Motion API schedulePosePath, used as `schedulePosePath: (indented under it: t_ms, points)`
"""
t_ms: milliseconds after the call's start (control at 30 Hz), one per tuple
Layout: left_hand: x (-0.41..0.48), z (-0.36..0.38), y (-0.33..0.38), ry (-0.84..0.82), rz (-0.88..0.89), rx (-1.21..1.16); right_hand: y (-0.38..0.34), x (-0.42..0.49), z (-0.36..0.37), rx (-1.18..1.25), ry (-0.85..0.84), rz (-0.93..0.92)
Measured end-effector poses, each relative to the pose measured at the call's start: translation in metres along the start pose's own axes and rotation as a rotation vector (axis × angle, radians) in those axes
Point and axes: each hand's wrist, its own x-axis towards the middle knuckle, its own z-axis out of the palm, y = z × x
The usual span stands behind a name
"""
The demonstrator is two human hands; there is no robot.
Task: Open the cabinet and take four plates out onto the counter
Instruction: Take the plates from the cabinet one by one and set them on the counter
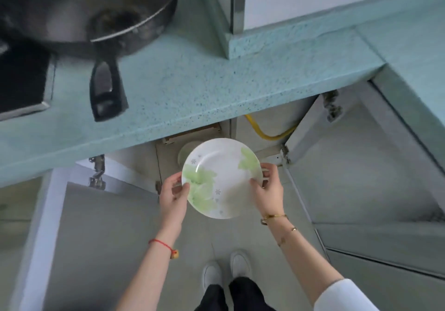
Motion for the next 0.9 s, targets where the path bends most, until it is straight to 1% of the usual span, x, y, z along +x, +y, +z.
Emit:
schedulePosePath:
  t_ms: [167,267,400,533,700,900]
  points:
    - [-0.066,-0.006,0.083,-0.115,-0.013,-0.048,-0.074,-0.055,-0.068,0.013,0.1,0.039]
    - [-0.098,-0.009,0.129,-0.173,0.028,-0.057,-0.111,-0.082,-0.102,0.047,0.166,0.047]
    - [-0.123,-0.007,0.184,-0.266,0.06,-0.061,-0.151,-0.113,-0.141,0.097,0.276,0.06]
    - [-0.132,0.004,0.239,-0.422,0.102,-0.041,-0.188,-0.136,-0.177,0.183,0.388,0.08]
    - [-0.14,0.038,0.3,-0.598,0.183,0.005,-0.215,-0.151,-0.22,0.265,0.53,0.086]
    - [-0.155,0.11,0.35,-0.764,0.248,0.079,-0.227,-0.143,-0.282,0.309,0.695,0.141]
